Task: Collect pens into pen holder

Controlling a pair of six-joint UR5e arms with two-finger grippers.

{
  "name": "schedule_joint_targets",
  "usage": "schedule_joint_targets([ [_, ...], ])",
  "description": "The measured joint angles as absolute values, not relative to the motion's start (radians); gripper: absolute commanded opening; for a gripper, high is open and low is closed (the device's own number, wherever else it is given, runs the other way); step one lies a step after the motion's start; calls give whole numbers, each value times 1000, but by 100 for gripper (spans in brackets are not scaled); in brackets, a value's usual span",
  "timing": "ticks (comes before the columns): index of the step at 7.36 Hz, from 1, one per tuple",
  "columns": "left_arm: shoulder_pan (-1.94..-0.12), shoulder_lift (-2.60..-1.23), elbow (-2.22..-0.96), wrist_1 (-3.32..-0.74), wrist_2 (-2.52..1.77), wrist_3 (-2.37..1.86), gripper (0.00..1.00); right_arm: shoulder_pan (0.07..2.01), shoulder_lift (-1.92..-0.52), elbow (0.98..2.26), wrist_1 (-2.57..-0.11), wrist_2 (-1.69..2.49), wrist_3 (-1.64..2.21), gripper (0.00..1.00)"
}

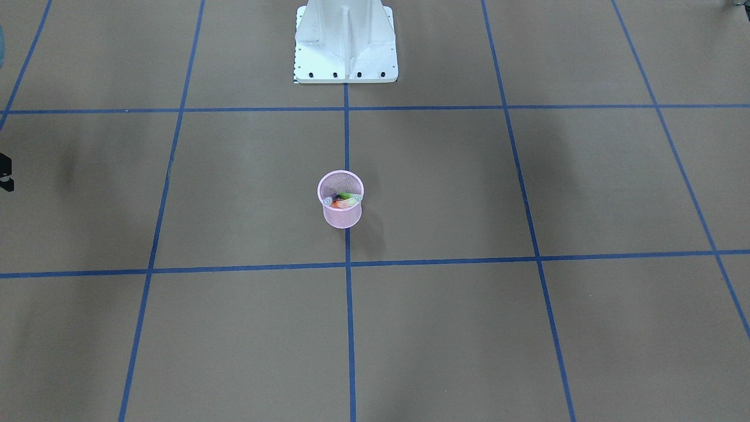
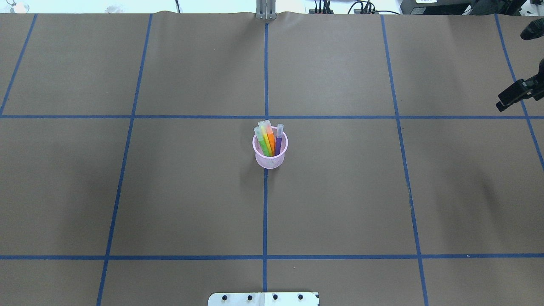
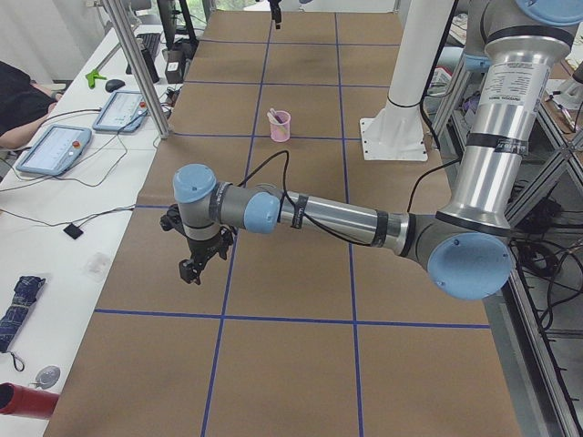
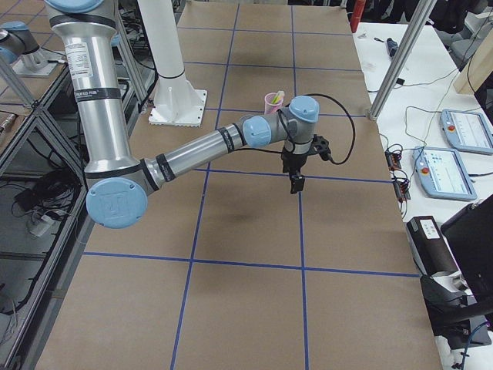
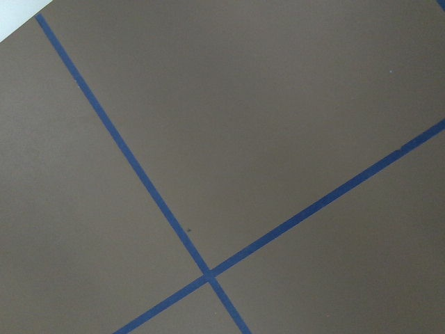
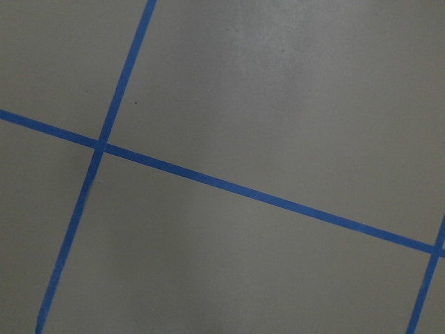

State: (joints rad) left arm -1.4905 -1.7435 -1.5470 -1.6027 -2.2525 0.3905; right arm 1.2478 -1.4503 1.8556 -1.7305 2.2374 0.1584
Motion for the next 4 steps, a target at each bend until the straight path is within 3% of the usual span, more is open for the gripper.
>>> schedule_joint_targets([
  [2, -1495, -1703, -1483, -1611, -2247, 391, 100, 1305, -1495, 1825, -1730, 2253, 155, 100],
  [4, -1497, -1682, -1499, -1607, -2251, 287, 100, 1368, -1534, 1816, -1731, 2273, 104, 100],
])
